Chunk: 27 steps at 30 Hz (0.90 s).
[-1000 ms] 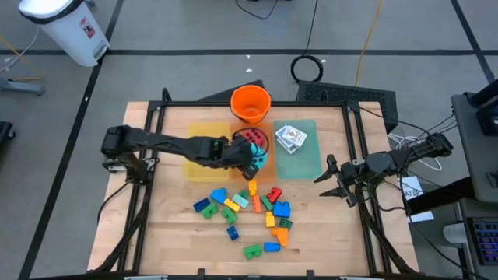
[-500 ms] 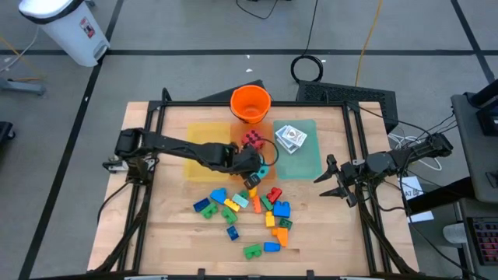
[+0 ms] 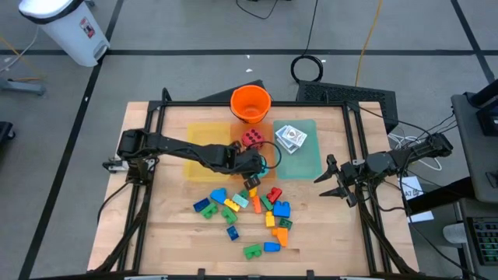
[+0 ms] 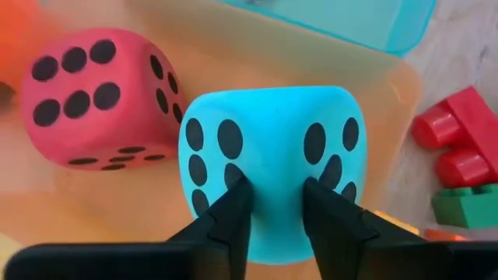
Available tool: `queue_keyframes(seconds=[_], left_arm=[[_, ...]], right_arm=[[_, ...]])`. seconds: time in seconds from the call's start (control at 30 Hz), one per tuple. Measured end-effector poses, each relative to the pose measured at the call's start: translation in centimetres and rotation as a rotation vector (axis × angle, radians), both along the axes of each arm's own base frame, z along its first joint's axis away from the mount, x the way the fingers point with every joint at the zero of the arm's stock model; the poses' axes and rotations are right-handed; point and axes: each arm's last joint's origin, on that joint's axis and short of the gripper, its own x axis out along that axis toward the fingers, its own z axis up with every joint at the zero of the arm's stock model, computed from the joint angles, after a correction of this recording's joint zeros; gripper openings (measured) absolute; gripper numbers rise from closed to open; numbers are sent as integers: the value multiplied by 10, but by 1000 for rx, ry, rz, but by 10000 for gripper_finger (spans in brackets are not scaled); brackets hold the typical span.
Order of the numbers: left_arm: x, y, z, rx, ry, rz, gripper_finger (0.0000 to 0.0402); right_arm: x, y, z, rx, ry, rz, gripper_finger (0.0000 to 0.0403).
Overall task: Pick & Place Toys
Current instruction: Put the large blue dice into the orange bin
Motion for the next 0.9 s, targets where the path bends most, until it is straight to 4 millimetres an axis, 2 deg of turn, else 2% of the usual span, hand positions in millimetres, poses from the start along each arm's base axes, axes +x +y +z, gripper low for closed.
queue_keyframes(seconds=[0.3, 0.5, 0.67, 0.9], left_arm=[[0, 1, 1, 61, 14, -25, 240], [5, 1, 16, 75, -3, -49, 279], [8, 1, 42, 79, 3, -68, 286], [4, -10, 96, 24, 2, -84, 281]], right_arm=[[0, 0, 0, 0, 0, 0, 196], [0, 0, 0, 0, 0, 0, 196], [0, 0, 0, 0, 1, 0, 196], [0, 0, 0, 0, 1, 0, 196]])
